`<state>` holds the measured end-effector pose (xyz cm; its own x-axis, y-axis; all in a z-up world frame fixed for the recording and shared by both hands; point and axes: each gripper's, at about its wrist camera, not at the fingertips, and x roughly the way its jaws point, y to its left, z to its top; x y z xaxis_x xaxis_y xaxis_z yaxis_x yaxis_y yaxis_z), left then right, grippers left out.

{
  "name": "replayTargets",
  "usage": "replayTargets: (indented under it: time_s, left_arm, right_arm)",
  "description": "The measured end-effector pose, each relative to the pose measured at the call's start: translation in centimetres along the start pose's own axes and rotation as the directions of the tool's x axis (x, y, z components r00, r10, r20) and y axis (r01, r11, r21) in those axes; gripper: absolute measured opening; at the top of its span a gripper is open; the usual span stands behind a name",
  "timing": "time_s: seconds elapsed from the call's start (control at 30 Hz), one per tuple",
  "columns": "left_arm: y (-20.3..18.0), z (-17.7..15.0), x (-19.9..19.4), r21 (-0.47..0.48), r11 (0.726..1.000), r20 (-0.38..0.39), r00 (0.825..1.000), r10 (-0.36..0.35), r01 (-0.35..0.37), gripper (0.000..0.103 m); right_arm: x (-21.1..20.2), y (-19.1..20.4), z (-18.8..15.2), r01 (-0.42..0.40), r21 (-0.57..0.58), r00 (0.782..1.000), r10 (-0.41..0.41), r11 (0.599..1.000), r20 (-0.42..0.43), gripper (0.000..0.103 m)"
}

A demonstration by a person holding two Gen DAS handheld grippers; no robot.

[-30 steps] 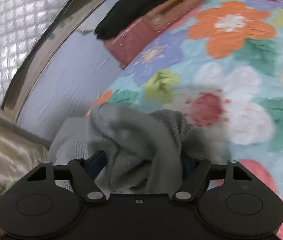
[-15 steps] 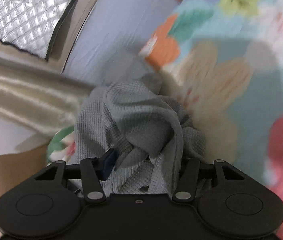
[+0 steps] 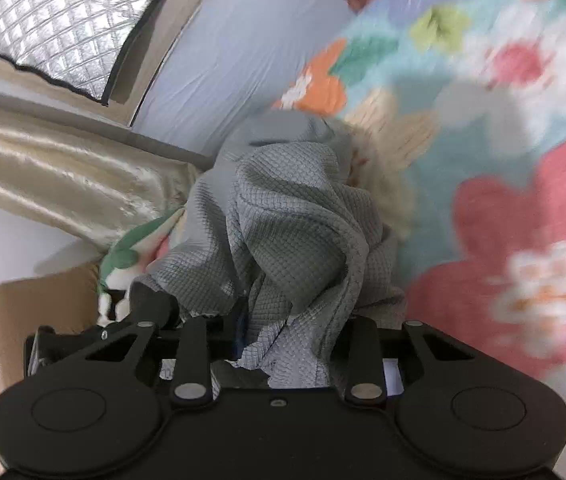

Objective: Fold clothes

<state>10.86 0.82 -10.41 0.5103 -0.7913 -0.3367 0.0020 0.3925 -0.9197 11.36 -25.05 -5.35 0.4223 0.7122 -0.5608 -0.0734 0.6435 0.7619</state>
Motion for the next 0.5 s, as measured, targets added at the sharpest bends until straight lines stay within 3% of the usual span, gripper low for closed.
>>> replayTargets:
  time_s: [0.13, 0.3, 0.5]
  left_arm:
    - [-2.7, -2.0, 1.1, 0.082, 0.997, -0.069, 0.998, -0.009, 0.014, 0.072]
    - [-6.3, -5.5, 1.8, 0.176, 0.984, -0.085, 0.996, 0.028, -0.013, 0.072]
    - [-9.9, -9.6, 0.7, 0.231, 0.971, -0.132, 0.991, -0.027, 0.057, 0.072]
  right_arm:
    - [-3.9, -1.2, -0.8, 0.006, 0.028, 0.999, -0.007, 1.000, 0.045, 0.032]
    - [-7.5, -2.2, -2.3, 0.020, 0.072, 0.996, -0.026, 0.997, 0.081, 0.030]
    - [-13.0, -2.1, -4.7, 0.061, 0.090, 0.989, -0.072, 0.994, 0.132, 0.029]
